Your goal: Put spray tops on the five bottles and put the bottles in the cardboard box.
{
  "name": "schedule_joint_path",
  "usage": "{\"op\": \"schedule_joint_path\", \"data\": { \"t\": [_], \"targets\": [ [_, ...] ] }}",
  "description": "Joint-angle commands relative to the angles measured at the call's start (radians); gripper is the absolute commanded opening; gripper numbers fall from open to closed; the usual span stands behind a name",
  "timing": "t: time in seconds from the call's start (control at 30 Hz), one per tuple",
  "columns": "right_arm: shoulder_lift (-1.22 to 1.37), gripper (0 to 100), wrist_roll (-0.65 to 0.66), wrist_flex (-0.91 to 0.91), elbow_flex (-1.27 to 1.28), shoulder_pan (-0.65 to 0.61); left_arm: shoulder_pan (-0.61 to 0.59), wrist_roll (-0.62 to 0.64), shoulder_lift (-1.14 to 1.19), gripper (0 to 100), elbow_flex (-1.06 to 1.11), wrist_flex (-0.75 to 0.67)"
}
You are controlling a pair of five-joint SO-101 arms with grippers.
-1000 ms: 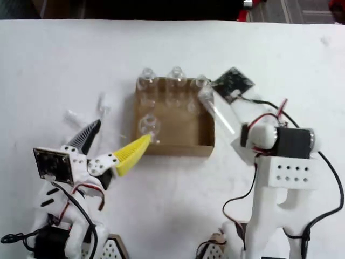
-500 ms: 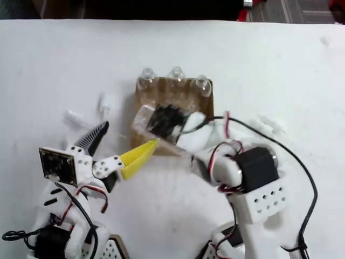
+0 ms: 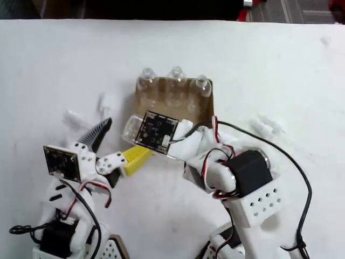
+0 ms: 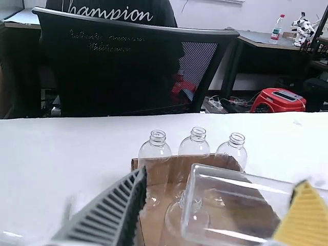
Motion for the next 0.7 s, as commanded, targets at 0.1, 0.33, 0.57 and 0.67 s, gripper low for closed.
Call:
{"op": "schedule_joint_path", "data": {
  "t": [0.1, 0.33, 0.57, 0.67],
  "targets": [
    [-0.024, 1.7, -0.014, 0.024, -0.095, -0.012, 0.002, -0.002, -0.001, 40, 0.015, -0.052],
    [-0.065, 1.7, -0.049, 0.022, -0.213, -0.038, 0.002, -0.003, -0.001, 40, 0.018, -0.049],
    [-0.071, 1.7, -0.051, 0.022, -0.230, -0.124, 0.002, -0.003, -0.001, 40, 0.018, -0.048],
    [-0.070, 1.7, -0.051, 0.021, -0.227, -0.124, 0.002, -0.003, -0.001, 40, 0.018, -0.046]
  ]
}}
